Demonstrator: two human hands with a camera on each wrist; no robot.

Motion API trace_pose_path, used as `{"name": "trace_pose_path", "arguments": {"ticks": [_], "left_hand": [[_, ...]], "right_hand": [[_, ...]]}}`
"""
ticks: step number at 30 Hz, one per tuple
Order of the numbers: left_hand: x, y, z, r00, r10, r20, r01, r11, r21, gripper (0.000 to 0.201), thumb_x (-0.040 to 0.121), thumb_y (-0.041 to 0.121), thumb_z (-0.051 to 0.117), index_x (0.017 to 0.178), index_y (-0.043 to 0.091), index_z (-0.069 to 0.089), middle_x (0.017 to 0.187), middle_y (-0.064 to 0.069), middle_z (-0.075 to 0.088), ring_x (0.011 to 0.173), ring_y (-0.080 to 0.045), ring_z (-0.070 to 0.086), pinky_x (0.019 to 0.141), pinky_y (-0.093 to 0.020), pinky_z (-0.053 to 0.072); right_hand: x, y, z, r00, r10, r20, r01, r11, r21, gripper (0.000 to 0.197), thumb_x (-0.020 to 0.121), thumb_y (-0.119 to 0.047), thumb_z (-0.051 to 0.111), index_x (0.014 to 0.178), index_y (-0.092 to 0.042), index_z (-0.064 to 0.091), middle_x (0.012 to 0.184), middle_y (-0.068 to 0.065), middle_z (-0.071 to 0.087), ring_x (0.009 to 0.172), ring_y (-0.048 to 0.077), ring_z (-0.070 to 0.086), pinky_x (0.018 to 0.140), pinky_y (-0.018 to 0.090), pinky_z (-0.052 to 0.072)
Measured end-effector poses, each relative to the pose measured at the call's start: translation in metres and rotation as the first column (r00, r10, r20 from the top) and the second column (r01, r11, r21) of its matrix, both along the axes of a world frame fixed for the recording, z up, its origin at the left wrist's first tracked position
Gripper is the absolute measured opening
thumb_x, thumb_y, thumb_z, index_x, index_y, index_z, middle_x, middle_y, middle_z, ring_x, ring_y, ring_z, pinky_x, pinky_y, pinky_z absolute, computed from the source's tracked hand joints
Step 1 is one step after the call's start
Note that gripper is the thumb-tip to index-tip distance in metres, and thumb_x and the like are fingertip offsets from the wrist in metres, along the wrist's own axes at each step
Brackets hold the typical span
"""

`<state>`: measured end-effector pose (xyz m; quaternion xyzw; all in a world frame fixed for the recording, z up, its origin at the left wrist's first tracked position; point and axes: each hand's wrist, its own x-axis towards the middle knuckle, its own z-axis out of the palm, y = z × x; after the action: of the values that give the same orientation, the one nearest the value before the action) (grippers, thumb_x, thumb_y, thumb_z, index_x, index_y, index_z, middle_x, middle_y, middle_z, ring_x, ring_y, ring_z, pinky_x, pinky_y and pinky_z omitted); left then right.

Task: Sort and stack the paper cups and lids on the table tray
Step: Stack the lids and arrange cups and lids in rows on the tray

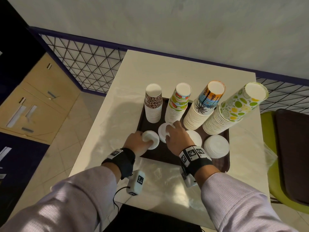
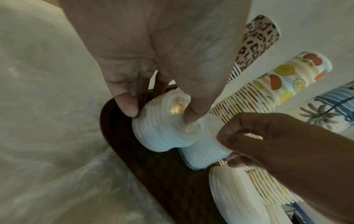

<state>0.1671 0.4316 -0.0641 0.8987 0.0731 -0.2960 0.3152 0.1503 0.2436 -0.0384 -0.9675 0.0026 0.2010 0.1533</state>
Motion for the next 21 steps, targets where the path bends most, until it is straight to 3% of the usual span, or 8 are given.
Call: {"name": "trace_pose_path", "arguments": {"ticks": [3, 5, 7, 10, 14, 17, 21], "left_hand": [[0.004, 0.001, 0.002, 1.000, -0.027, 0.000, 0.027, 1.000, 0.015, 0.049, 0.094, 0.045, 0.067, 0.129, 0.012, 0.061, 0.120, -0.009, 0.068, 0.095, -0.022, 0.060, 0.079, -0.031, 0.046], [0.005, 0.000, 0.004, 0.999, -0.050, 0.018, 0.049, 0.998, 0.038, 0.050, 0.095, 0.047, 0.065, 0.131, 0.012, 0.062, 0.123, -0.010, 0.068, 0.099, -0.024, 0.063, 0.083, -0.034, 0.051], [0.005, 0.000, 0.006, 0.997, -0.068, 0.045, 0.065, 0.995, 0.069, 0.061, 0.094, 0.049, 0.064, 0.142, 0.013, 0.054, 0.134, -0.014, 0.061, 0.113, -0.029, 0.062, 0.096, -0.041, 0.054], [0.002, 0.000, 0.013, 0.977, -0.160, 0.138, 0.140, 0.980, 0.141, 0.090, 0.087, 0.058, 0.069, 0.159, 0.019, 0.031, 0.149, -0.013, 0.044, 0.136, -0.035, 0.047, 0.110, -0.047, 0.046], [-0.002, -0.010, 0.012, 0.905, -0.372, 0.206, 0.300, 0.902, 0.309, 0.108, 0.071, 0.068, 0.077, 0.156, 0.026, 0.024, 0.149, -0.009, 0.039, 0.134, -0.035, 0.042, 0.100, -0.050, 0.053], [0.000, -0.020, 0.006, 0.890, -0.431, 0.149, 0.356, 0.861, 0.363, 0.103, 0.073, 0.056, 0.082, 0.154, 0.026, 0.026, 0.146, -0.009, 0.039, 0.131, -0.034, 0.044, 0.095, -0.049, 0.055], [0.004, -0.022, -0.004, 0.886, -0.444, 0.136, 0.379, 0.860, 0.341, 0.088, 0.078, 0.038, 0.082, 0.149, 0.019, 0.033, 0.140, -0.010, 0.042, 0.124, -0.034, 0.046, 0.095, -0.045, 0.054]], "right_hand": [[-0.006, 0.002, 0.000, 1.000, -0.014, 0.015, 0.014, 1.000, -0.021, 0.040, 0.097, -0.026, 0.057, 0.133, -0.012, 0.049, 0.132, 0.011, 0.041, 0.107, 0.029, 0.055, 0.088, 0.038, 0.053], [-0.007, 0.003, 0.001, 0.998, -0.005, 0.062, 0.008, 0.999, -0.045, 0.048, 0.094, -0.030, 0.060, 0.135, -0.011, 0.045, 0.130, 0.012, 0.044, 0.107, 0.029, 0.053, 0.090, 0.040, 0.052], [-0.007, 0.005, 0.002, 0.995, -0.018, 0.101, 0.023, 0.999, -0.048, 0.056, 0.091, -0.035, 0.063, 0.138, -0.011, 0.042, 0.129, 0.012, 0.045, 0.107, 0.029, 0.052, 0.089, 0.040, 0.052], [-0.004, 0.008, 0.002, 0.993, -0.017, 0.119, 0.020, 1.000, -0.019, 0.069, 0.086, -0.038, 0.069, 0.143, -0.015, 0.038, 0.135, 0.012, 0.044, 0.114, 0.032, 0.050, 0.094, 0.040, 0.051], [-0.002, 0.013, -0.004, 0.997, 0.024, 0.076, -0.020, 0.999, -0.048, 0.088, 0.080, -0.038, 0.077, 0.152, -0.027, 0.027, 0.146, 0.013, 0.037, 0.124, 0.037, 0.046, 0.097, 0.042, 0.051], [0.001, 0.016, -0.011, 0.996, 0.052, 0.076, -0.045, 0.995, -0.092, 0.082, 0.084, -0.031, 0.073, 0.152, -0.038, 0.028, 0.145, 0.012, 0.035, 0.119, 0.036, 0.046, 0.093, 0.040, 0.051], [0.006, 0.014, -0.015, 0.998, 0.057, 0.040, -0.053, 0.994, -0.095, 0.074, 0.088, -0.024, 0.070, 0.151, -0.036, 0.032, 0.144, 0.011, 0.031, 0.120, 0.037, 0.044, 0.097, 0.041, 0.049]]}}
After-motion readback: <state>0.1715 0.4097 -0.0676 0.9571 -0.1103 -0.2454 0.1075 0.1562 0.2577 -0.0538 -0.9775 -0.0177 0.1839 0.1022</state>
